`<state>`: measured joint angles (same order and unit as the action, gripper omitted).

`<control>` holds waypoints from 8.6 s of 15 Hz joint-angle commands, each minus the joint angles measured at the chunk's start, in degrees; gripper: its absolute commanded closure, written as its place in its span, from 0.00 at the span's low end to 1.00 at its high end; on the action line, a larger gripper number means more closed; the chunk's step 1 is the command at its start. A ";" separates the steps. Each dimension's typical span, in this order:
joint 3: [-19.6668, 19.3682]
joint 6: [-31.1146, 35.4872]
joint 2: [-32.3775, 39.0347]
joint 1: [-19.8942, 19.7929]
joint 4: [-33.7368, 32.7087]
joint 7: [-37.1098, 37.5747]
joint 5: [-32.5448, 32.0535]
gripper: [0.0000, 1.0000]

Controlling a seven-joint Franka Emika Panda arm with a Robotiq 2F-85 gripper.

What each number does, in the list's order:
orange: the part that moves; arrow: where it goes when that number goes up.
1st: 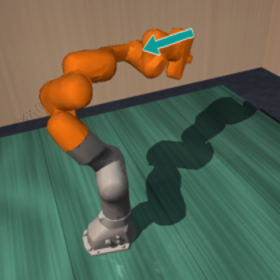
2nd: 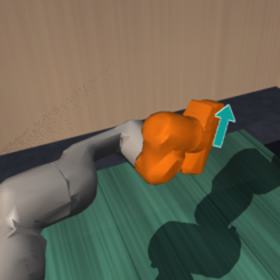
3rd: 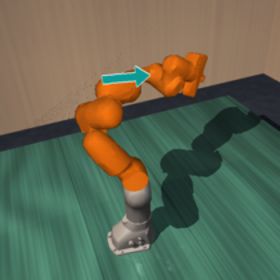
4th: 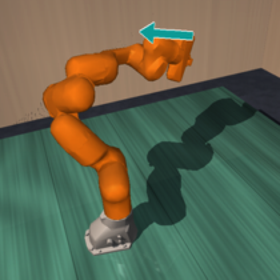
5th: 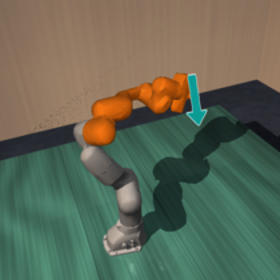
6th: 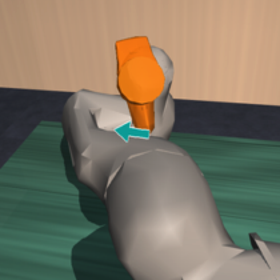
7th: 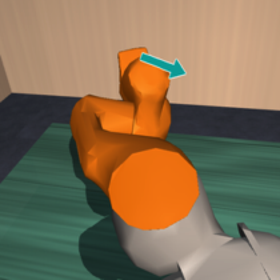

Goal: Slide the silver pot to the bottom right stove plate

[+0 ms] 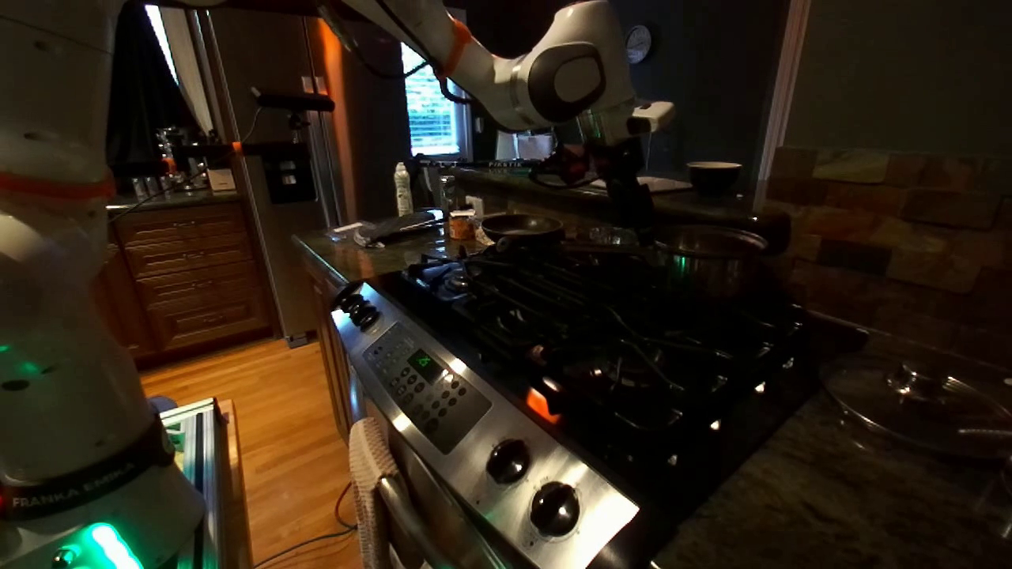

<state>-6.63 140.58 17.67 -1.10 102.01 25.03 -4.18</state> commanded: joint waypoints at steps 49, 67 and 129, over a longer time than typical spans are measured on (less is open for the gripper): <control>-3.72 -9.66 -0.93 3.42 0.63 8.34 -8.30 0.66; -1.23 -16.49 -0.50 1.06 -0.92 4.70 0.44 0.76; -0.84 -31.95 -15.41 -3.09 14.13 16.84 10.01 0.92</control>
<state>-8.09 109.21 4.19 -3.67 113.89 40.25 4.00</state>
